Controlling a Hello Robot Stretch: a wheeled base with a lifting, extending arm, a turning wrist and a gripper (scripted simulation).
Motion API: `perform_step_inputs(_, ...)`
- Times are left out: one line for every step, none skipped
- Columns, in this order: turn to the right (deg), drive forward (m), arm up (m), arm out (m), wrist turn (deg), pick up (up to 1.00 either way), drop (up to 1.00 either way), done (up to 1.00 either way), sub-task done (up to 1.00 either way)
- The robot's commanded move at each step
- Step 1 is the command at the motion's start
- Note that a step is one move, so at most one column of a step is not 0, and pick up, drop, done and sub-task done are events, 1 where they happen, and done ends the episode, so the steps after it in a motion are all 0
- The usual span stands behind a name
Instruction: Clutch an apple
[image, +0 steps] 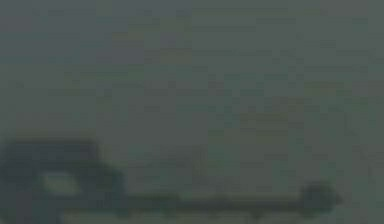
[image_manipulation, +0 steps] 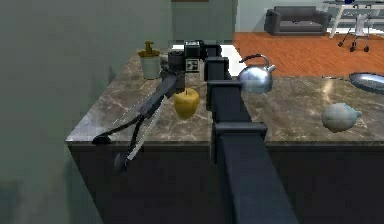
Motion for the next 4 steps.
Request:
perform_step_inputs(0.0, 0.0, 0.0, 0.0, 45.0, 0.0, 0.0, 0.0, 0.0)
perform_step_inputs(0.0, 0.0, 0.0, 0.0, 45.0, 0.0, 0.0, 0.0, 0.0)
perform_step_inputs(0.0, 0.0, 0.0, 0.0, 45.0, 0.0, 0.0, 0.0, 0.0)
perform_step_inputs(0.0, 0.0, -0.08, 0.0, 0.0, 0.0, 0.0, 0.0, 0.0)
